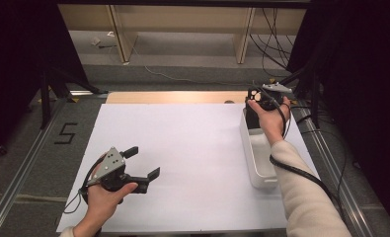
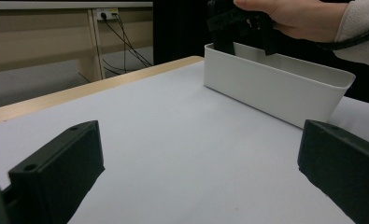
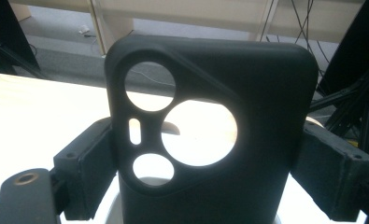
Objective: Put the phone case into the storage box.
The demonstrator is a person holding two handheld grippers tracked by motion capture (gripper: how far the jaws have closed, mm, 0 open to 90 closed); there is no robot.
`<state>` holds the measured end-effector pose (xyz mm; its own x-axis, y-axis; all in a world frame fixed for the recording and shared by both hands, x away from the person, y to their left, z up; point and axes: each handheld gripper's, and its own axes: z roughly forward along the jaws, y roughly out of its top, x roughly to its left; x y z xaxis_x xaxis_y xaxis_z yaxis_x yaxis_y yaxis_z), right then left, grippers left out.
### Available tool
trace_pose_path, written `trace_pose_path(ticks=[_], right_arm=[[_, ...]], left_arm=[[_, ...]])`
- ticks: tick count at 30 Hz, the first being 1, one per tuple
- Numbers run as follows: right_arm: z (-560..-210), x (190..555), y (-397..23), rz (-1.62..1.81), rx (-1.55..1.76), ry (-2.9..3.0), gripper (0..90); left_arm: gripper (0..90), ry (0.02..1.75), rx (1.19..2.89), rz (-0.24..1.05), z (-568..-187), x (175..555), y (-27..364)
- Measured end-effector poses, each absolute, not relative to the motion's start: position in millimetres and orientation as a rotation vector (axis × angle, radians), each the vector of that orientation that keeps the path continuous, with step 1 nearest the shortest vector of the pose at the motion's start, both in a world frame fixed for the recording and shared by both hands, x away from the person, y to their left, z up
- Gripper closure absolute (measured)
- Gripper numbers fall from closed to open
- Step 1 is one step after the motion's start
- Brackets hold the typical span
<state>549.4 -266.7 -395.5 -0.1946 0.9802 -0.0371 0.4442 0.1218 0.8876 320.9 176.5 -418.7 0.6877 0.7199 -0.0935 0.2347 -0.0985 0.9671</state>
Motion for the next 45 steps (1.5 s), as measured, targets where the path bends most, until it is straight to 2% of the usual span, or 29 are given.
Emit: trace_pose_path(ticks=[45], right_arm=[[-413.1, 553.0, -266.0, 0.992, 1.421, 1.754, 14.7]], left_arm=[[0.0, 0.787, 1.661, 0.484, -419.4, 321.2, 175.6]])
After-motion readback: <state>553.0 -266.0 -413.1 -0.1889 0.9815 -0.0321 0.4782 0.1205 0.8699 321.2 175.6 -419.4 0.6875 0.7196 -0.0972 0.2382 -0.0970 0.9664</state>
